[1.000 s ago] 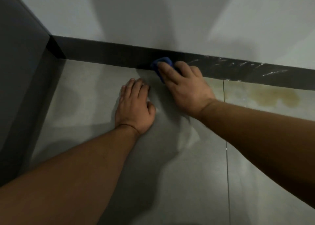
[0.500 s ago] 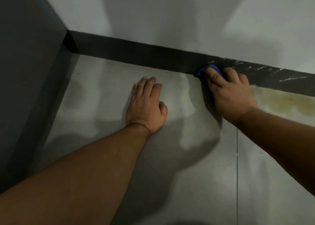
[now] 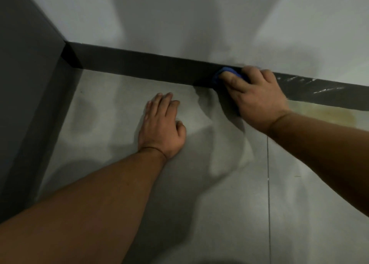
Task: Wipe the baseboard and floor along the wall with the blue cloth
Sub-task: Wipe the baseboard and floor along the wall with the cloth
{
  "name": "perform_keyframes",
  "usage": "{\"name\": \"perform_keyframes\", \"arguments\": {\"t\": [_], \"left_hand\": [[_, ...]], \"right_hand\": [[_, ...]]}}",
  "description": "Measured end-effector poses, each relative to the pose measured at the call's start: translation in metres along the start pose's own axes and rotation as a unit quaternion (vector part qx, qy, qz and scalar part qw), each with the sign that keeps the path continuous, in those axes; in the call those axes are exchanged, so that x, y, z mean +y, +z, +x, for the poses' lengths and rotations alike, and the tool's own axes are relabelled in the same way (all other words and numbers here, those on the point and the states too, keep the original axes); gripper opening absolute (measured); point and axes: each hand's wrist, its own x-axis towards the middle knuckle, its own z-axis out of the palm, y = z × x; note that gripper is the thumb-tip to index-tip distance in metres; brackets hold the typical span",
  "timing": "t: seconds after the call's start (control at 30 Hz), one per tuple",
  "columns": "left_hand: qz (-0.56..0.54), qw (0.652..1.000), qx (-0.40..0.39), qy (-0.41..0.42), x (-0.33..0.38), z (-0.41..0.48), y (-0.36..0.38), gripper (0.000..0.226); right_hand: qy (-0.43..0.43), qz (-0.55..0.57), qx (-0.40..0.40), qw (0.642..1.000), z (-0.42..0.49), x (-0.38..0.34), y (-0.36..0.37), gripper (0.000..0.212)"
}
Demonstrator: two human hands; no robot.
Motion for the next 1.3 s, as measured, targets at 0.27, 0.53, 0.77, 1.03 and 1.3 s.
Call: {"name": "perform_keyframes", "arguments": {"t": [0.27,0.53,0.77,1.03,1.3], "left_hand": [[0.014,0.999,-0.029,-0.009,0.001,-0.001,-0.002,0.06],[0.005,1.0,-0.029,-0.006,0.003,-0.001,-0.006,0.069],[-0.013,1.0,-0.006,-0.011,-0.001,0.001,0.0,0.073],[0.037,0.999,-0.034,-0.002,-0.004,0.003,0.003,0.074],[0.091,0.994,-0.065,0.013,0.011,-0.002,-0.001,0.069]], "right_hand": [[0.15,0.133,-0.026,0.979,-0.022,-0.012,-0.006,0.054],[0.066,0.277,-0.156,0.946,-0.032,-0.098,-0.001,0.057],[-0.004,0.239,-0.154,0.959,0.04,-0.103,0.021,0.061],[0.106,0.234,-0.145,0.956,0.032,-0.089,0.032,0.062],[0.23,0.247,-0.154,0.929,-0.062,-0.055,0.039,0.064]]}}
